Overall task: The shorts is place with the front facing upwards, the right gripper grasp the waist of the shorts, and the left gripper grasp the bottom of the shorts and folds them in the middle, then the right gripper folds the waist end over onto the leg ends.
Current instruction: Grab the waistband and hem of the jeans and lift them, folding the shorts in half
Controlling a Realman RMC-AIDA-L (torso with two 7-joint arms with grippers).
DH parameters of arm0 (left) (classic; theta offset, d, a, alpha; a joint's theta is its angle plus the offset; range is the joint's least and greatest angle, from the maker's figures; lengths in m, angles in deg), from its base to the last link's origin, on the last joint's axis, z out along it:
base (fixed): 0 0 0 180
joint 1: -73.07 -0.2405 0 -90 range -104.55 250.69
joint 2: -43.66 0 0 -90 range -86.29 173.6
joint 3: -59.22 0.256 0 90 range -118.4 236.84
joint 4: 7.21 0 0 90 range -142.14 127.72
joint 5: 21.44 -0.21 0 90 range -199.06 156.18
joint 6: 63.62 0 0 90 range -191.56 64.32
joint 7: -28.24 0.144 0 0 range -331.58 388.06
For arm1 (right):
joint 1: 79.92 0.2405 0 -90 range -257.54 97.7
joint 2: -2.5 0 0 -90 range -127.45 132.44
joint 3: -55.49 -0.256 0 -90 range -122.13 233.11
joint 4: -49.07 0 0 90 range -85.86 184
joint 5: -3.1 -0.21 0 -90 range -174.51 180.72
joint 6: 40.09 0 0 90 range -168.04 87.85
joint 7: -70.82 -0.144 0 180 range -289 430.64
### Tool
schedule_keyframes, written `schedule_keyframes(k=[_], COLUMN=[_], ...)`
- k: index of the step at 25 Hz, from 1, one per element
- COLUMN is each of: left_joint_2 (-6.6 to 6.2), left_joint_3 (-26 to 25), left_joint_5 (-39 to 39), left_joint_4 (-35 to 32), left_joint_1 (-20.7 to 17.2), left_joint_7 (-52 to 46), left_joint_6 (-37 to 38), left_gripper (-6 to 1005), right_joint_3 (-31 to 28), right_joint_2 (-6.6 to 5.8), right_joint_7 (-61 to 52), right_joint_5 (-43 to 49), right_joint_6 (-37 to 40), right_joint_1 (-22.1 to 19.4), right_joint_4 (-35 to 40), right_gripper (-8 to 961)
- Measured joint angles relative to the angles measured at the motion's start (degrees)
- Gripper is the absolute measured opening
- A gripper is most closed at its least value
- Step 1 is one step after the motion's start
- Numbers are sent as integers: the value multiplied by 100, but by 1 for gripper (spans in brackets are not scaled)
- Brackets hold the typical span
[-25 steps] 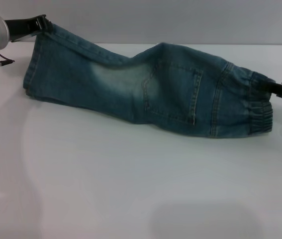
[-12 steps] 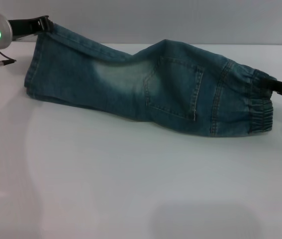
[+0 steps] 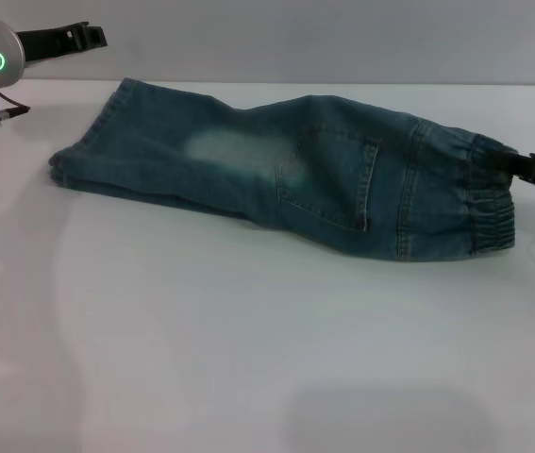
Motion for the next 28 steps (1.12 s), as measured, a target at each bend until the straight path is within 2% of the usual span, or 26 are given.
schedule_keyframes(k=[4,14,19,25,28], left_joint_2=[18,60,66,68,70], left_joint_3=[3,4,4,4,4], left_joint_5=[-1,-2,18,22,26], left_joint_4=[1,-7,-17,-28,-37], left_joint_1=[8,7,-8,-24,-28], left_joint_7=[0,0,0,2,9], left_joint_6=[-60,-132,-138,-141,-143], left_gripper=[455,691,766,781,781], right_joint_3=[0,0,-3,-30,-51], right_joint_2=[6,6,6,8,10], right_joint_7=[0,-76,-318,-303,-303], right_joint_5=[0,3,5,5,4], right_joint_6=[8,-104,-281,-353,-401], right_joint_1=[0,6,26,24,6], right_joint_4=[-9,-8,41,66,112], right_gripper=[6,17,23,196,414])
